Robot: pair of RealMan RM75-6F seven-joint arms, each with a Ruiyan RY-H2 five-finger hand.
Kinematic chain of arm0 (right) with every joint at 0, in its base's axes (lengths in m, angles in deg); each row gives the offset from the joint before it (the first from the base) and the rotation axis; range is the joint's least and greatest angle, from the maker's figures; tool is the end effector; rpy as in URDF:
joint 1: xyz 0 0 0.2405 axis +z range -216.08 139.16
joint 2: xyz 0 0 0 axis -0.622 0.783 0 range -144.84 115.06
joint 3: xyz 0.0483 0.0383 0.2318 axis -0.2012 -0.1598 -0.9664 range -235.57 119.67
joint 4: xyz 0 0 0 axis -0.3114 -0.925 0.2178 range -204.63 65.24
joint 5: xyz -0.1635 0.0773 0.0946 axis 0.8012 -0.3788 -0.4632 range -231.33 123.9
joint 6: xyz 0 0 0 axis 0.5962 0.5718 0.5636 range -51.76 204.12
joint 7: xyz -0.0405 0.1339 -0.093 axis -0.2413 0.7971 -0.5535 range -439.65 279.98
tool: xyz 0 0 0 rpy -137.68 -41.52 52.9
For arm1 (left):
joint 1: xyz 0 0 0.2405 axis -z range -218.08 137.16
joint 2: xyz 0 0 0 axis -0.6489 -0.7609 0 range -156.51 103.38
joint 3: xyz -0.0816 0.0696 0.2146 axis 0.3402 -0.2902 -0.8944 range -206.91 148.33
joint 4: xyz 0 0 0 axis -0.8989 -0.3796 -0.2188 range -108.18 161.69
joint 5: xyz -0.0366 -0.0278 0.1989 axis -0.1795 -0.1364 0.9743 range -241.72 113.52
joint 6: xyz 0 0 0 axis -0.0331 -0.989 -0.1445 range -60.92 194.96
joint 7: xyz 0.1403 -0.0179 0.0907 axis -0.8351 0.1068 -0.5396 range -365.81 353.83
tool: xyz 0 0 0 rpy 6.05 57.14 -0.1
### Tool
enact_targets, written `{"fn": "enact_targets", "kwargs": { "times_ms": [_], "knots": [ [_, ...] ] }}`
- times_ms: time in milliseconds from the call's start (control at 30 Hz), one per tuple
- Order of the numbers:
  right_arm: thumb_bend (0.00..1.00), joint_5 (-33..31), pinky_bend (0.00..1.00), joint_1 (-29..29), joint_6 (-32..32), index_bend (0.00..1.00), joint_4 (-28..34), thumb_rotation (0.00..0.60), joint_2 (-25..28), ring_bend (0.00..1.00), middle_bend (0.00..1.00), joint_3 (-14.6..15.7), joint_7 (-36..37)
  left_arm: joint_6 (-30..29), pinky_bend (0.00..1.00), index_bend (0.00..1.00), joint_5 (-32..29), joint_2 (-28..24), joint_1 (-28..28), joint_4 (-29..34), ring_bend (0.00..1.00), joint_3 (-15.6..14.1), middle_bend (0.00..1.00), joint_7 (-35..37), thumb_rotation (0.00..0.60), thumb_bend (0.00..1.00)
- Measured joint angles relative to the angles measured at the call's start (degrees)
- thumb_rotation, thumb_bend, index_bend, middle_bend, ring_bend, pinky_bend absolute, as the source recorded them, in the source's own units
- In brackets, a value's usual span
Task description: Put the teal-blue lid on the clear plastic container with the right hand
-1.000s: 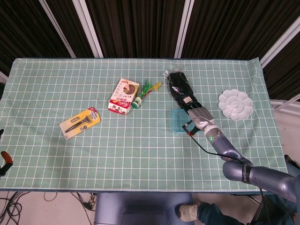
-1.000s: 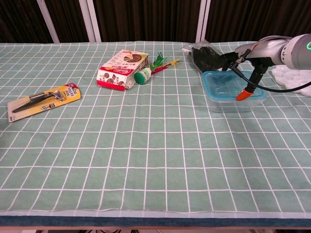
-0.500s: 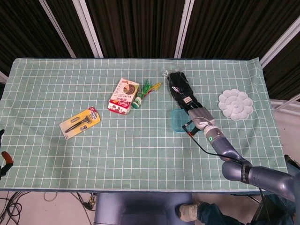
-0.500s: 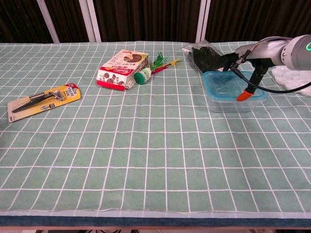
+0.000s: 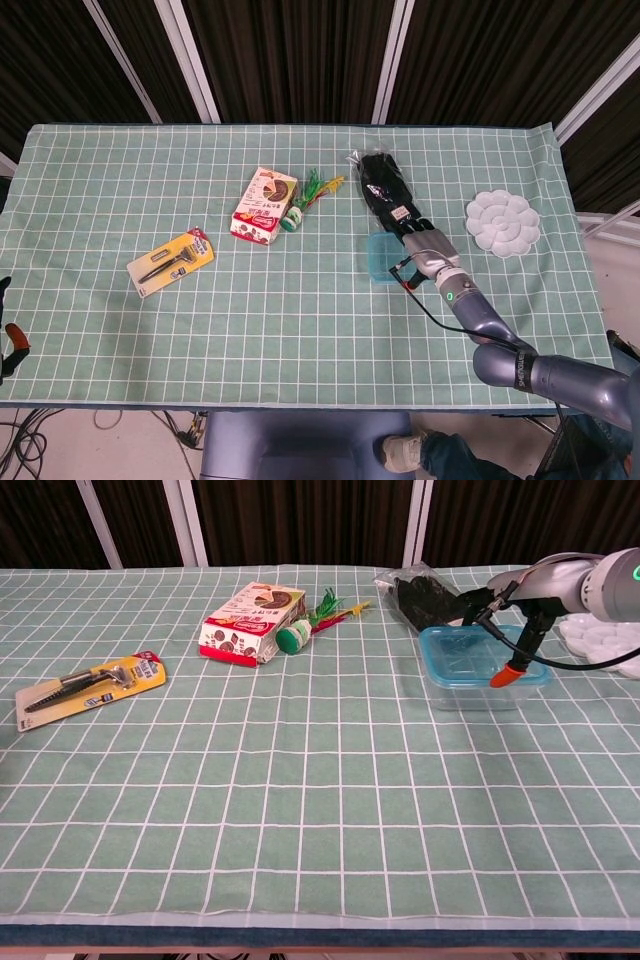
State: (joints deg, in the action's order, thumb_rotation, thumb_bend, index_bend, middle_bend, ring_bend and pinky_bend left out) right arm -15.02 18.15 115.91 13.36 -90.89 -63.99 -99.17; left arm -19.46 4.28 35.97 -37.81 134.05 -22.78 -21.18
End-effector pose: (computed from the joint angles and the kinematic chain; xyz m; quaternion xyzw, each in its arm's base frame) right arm -0.1516 -0.4127 0.0258 0.7424 -0.4434 0.2535 0.4336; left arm -0.2940 0.1941 0.1680 -0.4999 -0.4479 -0.3194 0.6690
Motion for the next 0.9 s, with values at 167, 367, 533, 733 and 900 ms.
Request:
{"fn": "enact_targets", "kwargs": {
  "times_ms": [167, 367, 533, 733, 900],
  "knots": [
    [0.23, -0.8, 0.00, 0.4, 0.2, 0.00, 0.1, 0.600, -0.1, 0.00, 0.13, 0.3, -0.7, 0.1, 0.00, 0.05, -0.3, -0.1, 0.0, 0.0, 0.00, 0.0, 0.00, -0.1, 0.600, 0.77],
    [0.23, -1.6, 0.00, 0.7, 0.5, 0.00, 0.3, 0.600, 0.0, 0.00, 0.10, 0.5, -1.3, 0.1, 0.00, 0.05, -0.3, -0.1, 0.1, 0.1, 0.00, 0.0, 0.00, -0.2, 0.600, 0.77],
    [0.23, -2.6, 0.00, 1.1, 0.5, 0.00, 0.7, 0.600, 0.3, 0.00, 0.07, 1.0, -2.1, 0.1, 0.00, 0.05, -0.4, -0.2, 0.1, 0.2, 0.00, 0.0, 0.00, -0.3, 0.600, 0.77],
    [0.23, -3.5, 0.00, 1.4, 0.8, 0.00, 1.3, 0.600, 0.6, 0.00, 0.04, 1.2, -2.6, 0.1, 0.00, 0.05, -0.4, -0.1, 0.1, 0.2, 0.00, 0.0, 0.00, -0.4, 0.600, 0.77],
    [0.23, -3.8, 0.00, 1.4, 1.6, 0.00, 3.0, 0.600, 1.9, 0.00, 0.04, 0.8, -2.5, 0.2, 0.00, 0.05, -0.6, -0.1, 0.1, 0.2, 0.00, 0.0, 0.00, -0.5, 0.600, 0.77]
  ]
}}
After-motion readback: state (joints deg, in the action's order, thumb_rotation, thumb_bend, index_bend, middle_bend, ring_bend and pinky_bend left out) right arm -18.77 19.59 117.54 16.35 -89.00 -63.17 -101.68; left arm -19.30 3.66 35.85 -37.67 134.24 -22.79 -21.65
